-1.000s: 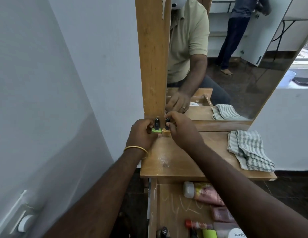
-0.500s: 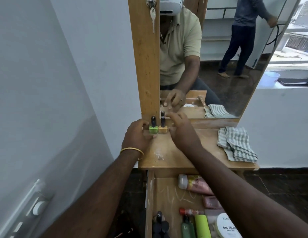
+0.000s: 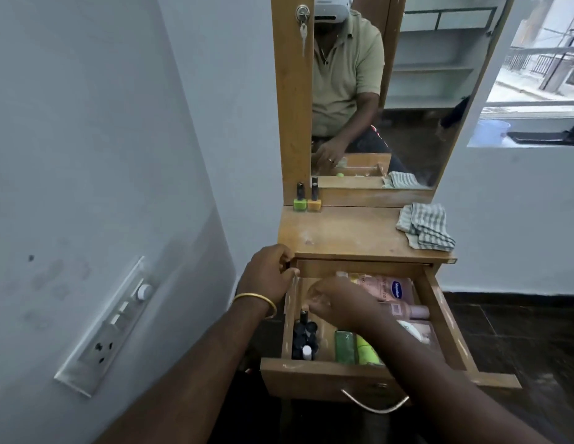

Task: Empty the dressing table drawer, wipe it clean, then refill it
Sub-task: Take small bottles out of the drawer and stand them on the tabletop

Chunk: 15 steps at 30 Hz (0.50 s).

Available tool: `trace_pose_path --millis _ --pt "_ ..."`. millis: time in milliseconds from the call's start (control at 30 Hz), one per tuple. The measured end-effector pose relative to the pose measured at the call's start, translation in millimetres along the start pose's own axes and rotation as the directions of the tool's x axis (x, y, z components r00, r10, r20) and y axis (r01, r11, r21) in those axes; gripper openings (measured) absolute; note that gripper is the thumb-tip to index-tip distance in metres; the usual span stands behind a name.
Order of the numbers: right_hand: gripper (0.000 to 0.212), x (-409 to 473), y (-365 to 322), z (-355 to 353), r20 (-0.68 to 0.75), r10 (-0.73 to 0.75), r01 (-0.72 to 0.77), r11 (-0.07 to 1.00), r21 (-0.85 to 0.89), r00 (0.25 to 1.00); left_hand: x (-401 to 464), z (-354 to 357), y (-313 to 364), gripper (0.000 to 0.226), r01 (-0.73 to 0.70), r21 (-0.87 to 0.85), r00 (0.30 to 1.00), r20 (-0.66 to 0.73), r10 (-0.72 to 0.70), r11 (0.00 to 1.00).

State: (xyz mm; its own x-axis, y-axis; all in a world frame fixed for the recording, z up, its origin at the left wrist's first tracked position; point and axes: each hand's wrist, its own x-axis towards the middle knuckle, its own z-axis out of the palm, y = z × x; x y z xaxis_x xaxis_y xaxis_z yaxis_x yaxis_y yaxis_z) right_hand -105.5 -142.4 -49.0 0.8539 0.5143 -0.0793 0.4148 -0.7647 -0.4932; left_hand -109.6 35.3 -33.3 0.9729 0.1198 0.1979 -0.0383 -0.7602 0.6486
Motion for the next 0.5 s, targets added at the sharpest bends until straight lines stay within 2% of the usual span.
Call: trace_pose_path --millis 167,333,500 --pt "0.034 -1 0 15 0.056 0.019 -0.011 0.992 -0.124 0.998 -25 2 3 0.016 -0.012 -0.008 0.999 0.041 0.012 1.000" --pt "0.023 3 -7 16 0.077 0.015 -0.007 0.994 -0.109 0.997 -34 2 4 0.016 -0.032 0.012 0.996 0.089 0.031 0.999" --pt "0.012 4 0 13 -0.021 0.067 -0.069 0.992 -0.105 0.998 -39 5 1 0.026 -0.029 0.015 0.987 0.161 0.026 0.999"
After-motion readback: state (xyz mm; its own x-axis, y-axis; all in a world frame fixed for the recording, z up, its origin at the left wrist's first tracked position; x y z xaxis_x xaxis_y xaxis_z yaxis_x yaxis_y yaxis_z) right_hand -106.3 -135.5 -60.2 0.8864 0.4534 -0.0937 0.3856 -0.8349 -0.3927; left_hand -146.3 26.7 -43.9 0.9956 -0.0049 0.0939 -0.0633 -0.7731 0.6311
